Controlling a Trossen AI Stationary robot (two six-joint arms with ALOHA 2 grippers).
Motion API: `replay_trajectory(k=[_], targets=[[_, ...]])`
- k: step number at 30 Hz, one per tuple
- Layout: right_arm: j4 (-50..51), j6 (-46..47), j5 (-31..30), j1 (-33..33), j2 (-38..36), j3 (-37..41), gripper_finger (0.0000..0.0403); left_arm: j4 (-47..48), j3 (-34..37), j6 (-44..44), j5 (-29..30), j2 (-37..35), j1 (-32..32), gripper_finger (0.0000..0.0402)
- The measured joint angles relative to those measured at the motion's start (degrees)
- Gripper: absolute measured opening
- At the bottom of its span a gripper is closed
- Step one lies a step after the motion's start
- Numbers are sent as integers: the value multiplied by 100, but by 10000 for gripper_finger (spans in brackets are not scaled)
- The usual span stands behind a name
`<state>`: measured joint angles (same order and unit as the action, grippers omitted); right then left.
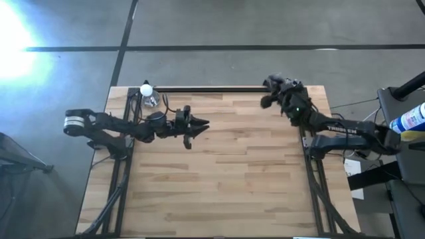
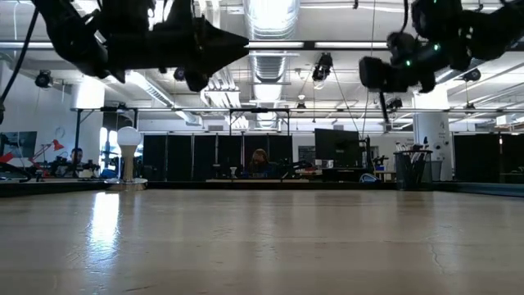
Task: Put items in baskets/containers
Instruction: Put the highlighter brush into the mesh organizer
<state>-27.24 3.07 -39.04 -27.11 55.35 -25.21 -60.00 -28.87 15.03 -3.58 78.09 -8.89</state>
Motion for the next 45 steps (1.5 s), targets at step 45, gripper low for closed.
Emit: replay_trajectory(k=[45], targets=[[-1757,19,-553,-2264,2789,303,122,-203,602,4,68,-342,-124,91]])
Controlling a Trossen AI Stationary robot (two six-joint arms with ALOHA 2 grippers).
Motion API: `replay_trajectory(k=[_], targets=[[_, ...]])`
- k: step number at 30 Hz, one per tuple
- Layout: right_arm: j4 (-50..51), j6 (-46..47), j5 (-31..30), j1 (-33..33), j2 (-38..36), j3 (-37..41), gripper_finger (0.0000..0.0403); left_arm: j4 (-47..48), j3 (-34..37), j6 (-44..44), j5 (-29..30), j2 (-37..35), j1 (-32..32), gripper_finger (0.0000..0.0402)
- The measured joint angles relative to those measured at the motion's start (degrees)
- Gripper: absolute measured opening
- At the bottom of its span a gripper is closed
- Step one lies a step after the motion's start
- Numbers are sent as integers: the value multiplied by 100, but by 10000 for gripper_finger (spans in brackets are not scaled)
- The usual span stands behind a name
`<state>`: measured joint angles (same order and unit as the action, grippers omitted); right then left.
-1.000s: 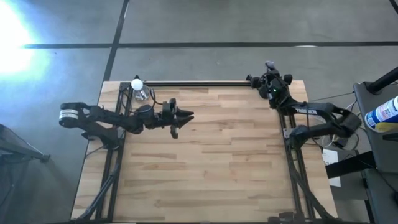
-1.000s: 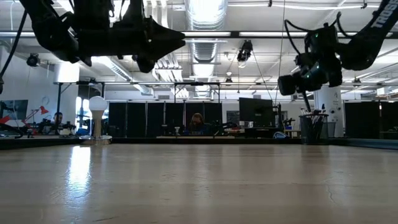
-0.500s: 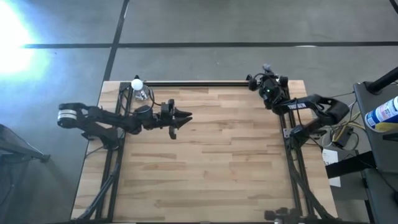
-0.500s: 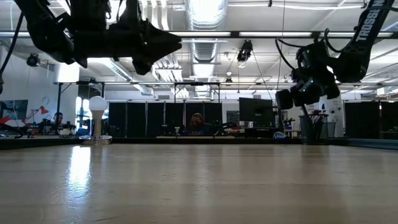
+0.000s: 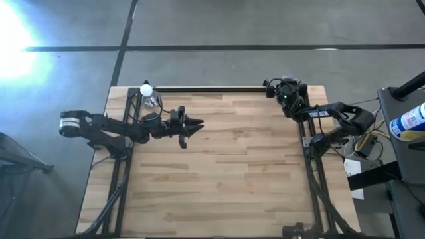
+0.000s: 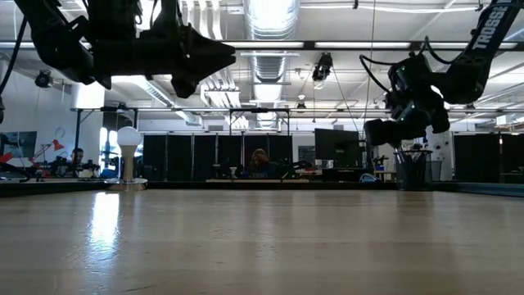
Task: Put items in baskets/containers
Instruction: Put the highlighter brush into the mesh organizer, then return to Home Position
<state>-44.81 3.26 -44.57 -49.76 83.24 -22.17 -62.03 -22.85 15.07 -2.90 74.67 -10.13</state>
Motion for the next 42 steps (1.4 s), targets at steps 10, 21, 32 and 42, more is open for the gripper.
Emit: replay_trajectory(k=[10,21,32,42], targets=[[3633,908,246,-2,-836,-1102,165,50,30,24,-28,-4,-189,91],[4591,-375,3876,51,-1837,-1439,46,1547,72,-630,-86,-429,-693,8],[1420,-516,6281,1303,-2228,-24,8,1987,513,-1062,-749,-1530,-1055,0],[1022,-335,6235,2012,-3253,960,8,2012,1446,-895,-970,-2684,-1444,0]])
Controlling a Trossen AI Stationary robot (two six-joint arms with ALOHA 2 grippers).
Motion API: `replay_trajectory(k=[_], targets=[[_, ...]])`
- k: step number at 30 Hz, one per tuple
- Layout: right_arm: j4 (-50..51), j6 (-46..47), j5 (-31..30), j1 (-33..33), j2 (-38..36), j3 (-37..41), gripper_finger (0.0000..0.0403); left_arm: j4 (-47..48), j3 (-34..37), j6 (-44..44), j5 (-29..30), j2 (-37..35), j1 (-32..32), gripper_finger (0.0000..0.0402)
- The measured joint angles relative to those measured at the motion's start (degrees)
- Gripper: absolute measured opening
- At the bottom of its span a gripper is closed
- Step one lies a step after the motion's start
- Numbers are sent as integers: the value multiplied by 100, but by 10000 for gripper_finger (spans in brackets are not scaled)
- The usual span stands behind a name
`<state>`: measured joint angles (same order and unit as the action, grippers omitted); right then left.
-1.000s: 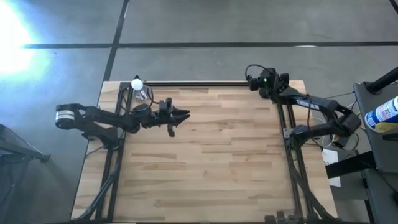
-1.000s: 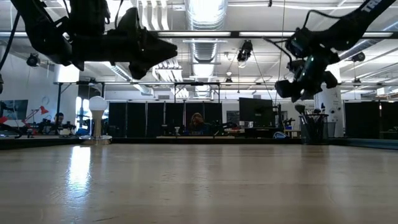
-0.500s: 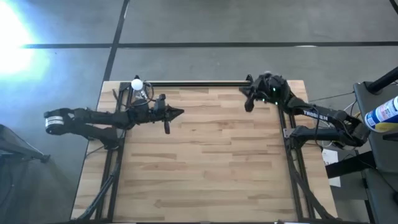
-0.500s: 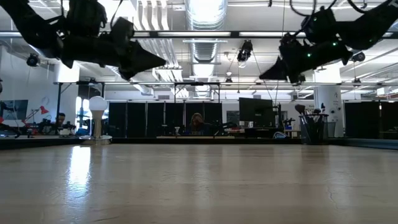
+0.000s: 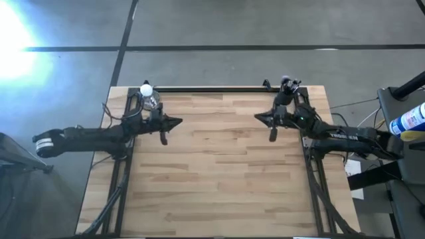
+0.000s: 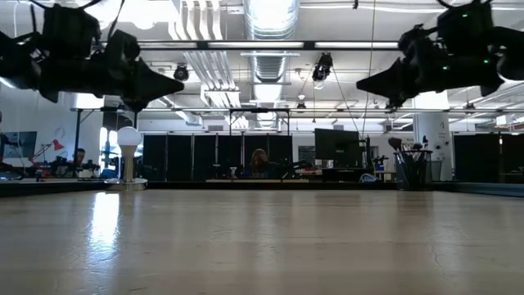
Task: Put items in baskets/containers
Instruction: Return to Home Position
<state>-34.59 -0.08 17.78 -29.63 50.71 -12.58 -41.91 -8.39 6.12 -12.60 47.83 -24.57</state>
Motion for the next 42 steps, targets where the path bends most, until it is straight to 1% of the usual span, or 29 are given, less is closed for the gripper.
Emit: replay_trajectory(k=[3,7,11,16,21,27,28,35,41,42], targets=[[210,5,7,1,-688,322,8,15,274,34,-6,-349,-50,0],[870,9,3,1,-1654,543,8,71,549,138,-8,-783,-80,0],[1676,19,-267,3,-2473,645,8,363,639,203,-6,-1187,-99,0],[2084,-8,-324,1,-3352,781,8,961,664,192,38,-1626,-99,0],[2172,39,-424,3,-4124,1150,8,1180,775,141,50,-2090,-99,0],[3010,119,-446,5,-4986,1204,8,2001,788,-7,230,-2704,-103,0],[3112,116,-445,5,-5076,1204,8,2149,788,-23,260,-2819,-103,0],[3194,64,-415,63,-5064,1206,8,3184,790,42,310,-3775,-103,0],[3185,138,-380,77,-5072,1206,8,3937,794,96,641,-4784,-98,0],[3185,138,-382,78,-5072,1206,8,4052,792,78,736,-4777,-92,0]])
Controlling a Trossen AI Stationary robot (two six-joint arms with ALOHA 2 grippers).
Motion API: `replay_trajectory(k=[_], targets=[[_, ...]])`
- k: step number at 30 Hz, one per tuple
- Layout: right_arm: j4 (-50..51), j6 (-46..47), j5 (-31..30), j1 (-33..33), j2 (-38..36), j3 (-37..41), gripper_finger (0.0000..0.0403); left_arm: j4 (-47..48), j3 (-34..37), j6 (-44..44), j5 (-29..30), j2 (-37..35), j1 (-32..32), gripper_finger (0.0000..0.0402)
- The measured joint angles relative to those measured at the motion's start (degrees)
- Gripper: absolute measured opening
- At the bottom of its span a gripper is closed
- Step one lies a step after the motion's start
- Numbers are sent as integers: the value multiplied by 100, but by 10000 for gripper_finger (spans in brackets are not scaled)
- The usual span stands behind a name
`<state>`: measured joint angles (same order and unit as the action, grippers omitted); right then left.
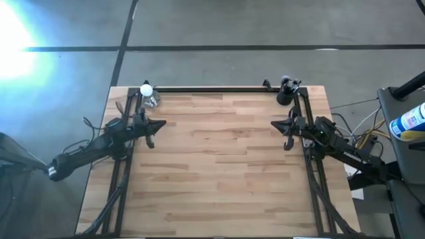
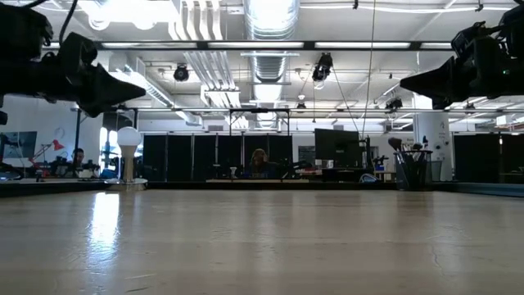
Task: Put items in baskets/containers
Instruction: Return to Home Position
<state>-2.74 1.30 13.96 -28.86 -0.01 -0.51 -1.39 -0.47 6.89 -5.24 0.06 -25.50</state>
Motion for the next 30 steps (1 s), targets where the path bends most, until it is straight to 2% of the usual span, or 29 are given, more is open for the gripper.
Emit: replay_trajectory(k=[8,30], targets=[[2,2,-46,2,45,0,8,66,4,-240,402,56,17,0],[2,12,-51,2,251,0,8,77,-14,-48,429,111,20,0]])
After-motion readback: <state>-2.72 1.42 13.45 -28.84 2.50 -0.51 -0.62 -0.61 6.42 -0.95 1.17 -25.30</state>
